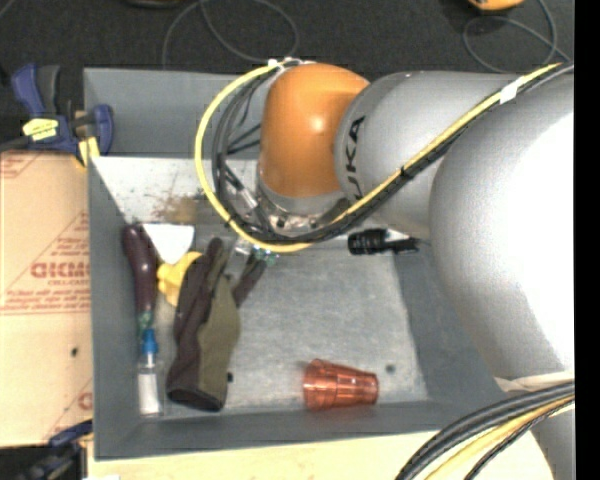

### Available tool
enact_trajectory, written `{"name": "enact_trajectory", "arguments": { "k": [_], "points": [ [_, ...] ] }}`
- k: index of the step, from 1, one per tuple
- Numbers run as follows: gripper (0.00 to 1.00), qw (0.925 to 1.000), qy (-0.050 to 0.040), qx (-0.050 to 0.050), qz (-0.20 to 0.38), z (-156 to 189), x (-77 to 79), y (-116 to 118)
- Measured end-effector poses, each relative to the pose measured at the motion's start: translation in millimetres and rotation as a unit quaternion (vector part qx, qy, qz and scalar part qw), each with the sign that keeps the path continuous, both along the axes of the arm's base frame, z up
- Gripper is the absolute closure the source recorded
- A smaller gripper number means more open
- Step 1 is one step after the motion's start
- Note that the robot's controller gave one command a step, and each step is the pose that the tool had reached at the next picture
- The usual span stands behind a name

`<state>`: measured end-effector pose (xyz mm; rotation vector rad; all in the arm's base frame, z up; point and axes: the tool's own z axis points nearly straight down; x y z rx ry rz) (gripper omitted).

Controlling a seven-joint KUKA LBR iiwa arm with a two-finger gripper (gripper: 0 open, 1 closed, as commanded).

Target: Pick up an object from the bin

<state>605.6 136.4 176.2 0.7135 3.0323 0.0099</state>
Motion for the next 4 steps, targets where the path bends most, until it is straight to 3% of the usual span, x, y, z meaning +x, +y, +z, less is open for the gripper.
{"name": "enact_trajectory", "arguments": {
  "k": [1, 2, 3, 4],
  "points": [
    [1.00, 0.9947, 0.0016, -0.004, 0.103, -3, -7.5, -33],
    [1.00, 0.9988, -0.0002, -0.003, 0.049, -12, -5.0, -31],
    [1.00, 0.9970, -0.0039, -0.002, 0.078, -60, 0.4, -38],
    [1.00, 0.9969, 0.0074, -0.004, 0.078, -52, -13.4, -46]
  ]
}}
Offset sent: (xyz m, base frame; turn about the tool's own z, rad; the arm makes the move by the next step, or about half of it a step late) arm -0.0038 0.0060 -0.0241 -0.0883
